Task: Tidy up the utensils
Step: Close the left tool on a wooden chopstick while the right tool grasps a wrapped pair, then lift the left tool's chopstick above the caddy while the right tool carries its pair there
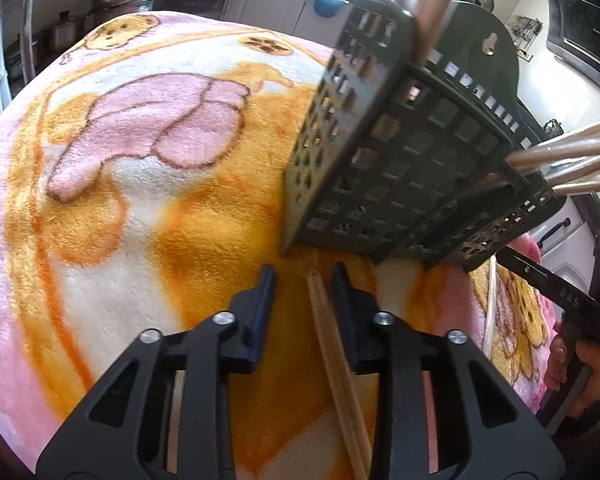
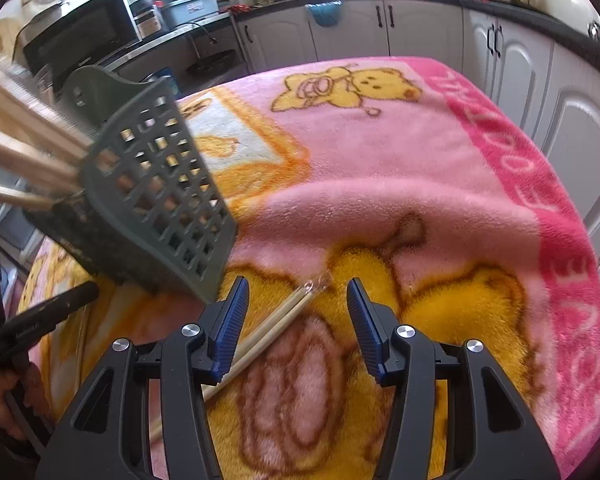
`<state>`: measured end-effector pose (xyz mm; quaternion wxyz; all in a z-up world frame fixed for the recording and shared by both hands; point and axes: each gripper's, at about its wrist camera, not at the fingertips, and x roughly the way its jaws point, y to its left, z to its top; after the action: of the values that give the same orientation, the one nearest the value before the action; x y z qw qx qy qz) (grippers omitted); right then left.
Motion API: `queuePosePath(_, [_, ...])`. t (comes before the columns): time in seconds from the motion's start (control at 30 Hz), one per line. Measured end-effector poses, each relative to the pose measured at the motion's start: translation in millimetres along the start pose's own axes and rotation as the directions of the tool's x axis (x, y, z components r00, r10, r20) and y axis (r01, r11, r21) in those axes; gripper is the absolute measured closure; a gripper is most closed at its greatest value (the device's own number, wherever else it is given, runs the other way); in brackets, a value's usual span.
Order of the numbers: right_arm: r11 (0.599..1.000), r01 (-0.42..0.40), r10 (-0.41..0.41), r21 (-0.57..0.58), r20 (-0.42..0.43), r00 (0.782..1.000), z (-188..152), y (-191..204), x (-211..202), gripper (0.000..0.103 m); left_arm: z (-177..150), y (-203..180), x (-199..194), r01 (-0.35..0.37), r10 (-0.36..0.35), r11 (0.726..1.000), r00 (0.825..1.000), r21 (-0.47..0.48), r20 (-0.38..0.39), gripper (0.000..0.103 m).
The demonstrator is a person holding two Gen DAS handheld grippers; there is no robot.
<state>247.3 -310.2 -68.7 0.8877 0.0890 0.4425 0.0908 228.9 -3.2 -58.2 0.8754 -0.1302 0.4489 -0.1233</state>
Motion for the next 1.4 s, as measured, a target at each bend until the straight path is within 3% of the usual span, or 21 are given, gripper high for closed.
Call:
queuePosePath(0.2, [0.998, -0.004, 0.007, 0.058, -0.043, 0.999, 9, -9, 16, 0.064, -1, 13, -2, 0.021, -0.021, 1.0, 1.0, -0.023, -0.001, 0.092])
queuePosePath(0.3, [0.999, 0.017, -0.015, 0.045, -0.048, 0.999, 10, -9, 18, 0.075, -2, 16, -3, 0.03, -0.03, 0.999, 1.0, -0.028, -0.001, 0.093])
queuePosePath(0.37, [0.999, 0.011, -0.01, 0.03, -0.044, 0.999, 9, -10, 18, 0.089, -1, 19, -3, 0.038, -0.038, 0.999, 0.999, -0.034, -0.002, 0.093])
queuePosePath(0.47, [0.999, -0.008, 0.009, 0.031, -0.04, 0.999, 6, -11, 16, 0.096, -1, 21, -2, 0.054, -0.054, 0.997, 0.999, -0.048, -0.004, 0.094])
queuePosePath(0.9, [0.999, -0.031, 0.033, -0.022, 0.074, 0.997, -10, 11, -25, 0.098, -7, 33, -27, 0.102, -0.099, 0.992, 0.994, -0.081, 0.038, 0.099])
queuePosePath(1.1, [0.997, -0.049, 0.056, -0.057, 0.137, 0.989, -14, 26, -52, 0.098, -8, 32, -61, 0.119, -0.11, 0.991, 0.986, -0.069, 0.123, 0.099])
queuePosePath(1.4, [0.987, -0.086, 0.114, -0.132, 0.216, 0.97, -20, 56, -97, 0.098, 0, 10, -112, 0.119, -0.117, 0.993, 0.957, 0.009, 0.265, 0.1])
